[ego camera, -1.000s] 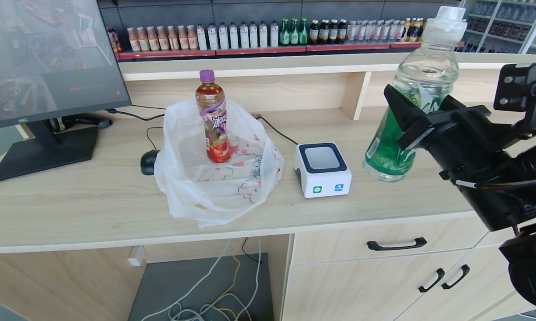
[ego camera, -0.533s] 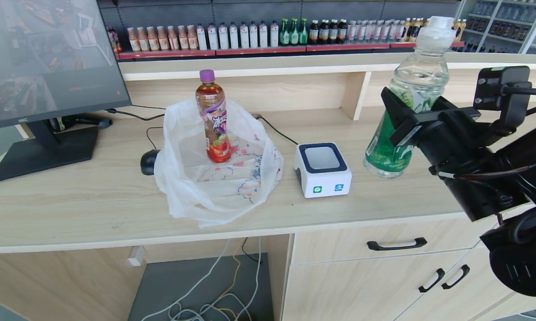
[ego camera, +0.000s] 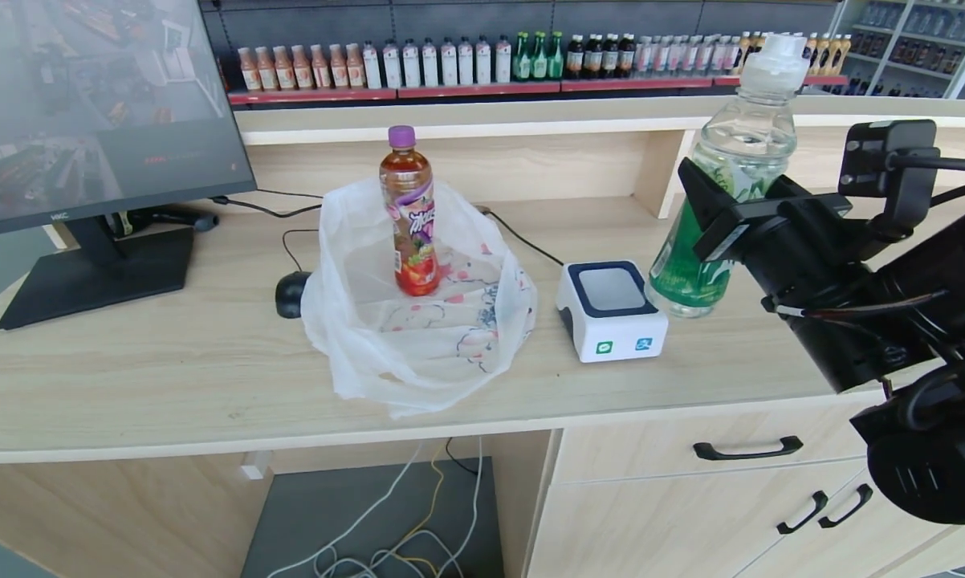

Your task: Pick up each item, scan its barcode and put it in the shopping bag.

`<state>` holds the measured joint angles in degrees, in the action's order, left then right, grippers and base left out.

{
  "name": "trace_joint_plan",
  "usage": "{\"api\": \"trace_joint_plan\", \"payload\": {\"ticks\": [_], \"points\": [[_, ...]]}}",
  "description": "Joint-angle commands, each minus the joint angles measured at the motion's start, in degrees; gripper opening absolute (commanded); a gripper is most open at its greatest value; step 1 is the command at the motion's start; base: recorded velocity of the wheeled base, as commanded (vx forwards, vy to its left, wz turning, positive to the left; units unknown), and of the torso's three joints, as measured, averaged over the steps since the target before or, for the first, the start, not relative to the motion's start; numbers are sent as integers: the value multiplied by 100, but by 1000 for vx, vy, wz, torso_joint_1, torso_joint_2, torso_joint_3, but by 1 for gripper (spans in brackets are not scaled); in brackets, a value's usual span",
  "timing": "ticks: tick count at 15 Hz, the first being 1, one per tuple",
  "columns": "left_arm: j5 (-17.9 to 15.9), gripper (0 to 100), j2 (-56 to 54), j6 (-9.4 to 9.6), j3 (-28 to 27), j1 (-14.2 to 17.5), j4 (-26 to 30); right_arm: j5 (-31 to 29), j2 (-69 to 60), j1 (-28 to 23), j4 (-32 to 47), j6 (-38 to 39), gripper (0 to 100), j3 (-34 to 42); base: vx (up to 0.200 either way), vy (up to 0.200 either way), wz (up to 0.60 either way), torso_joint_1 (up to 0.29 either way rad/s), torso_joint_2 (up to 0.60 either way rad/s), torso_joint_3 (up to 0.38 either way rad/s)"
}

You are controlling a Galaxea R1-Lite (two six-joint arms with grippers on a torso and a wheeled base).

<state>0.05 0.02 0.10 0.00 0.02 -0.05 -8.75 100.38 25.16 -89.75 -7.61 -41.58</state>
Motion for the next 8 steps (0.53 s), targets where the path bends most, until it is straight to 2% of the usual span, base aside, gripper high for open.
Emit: {"api": "trace_joint_plan", "payload": {"ticks": [1,8], "points": [[4,100,-2,-1,0,6,-4,-4,-18,-2,-25,5,0,-8,0,200,0,7,-2,2],[4,100,-2,-1,0,6,-4,-12,8,-2,-25,66,0,-8,0,200,0,0,4,2]]}}
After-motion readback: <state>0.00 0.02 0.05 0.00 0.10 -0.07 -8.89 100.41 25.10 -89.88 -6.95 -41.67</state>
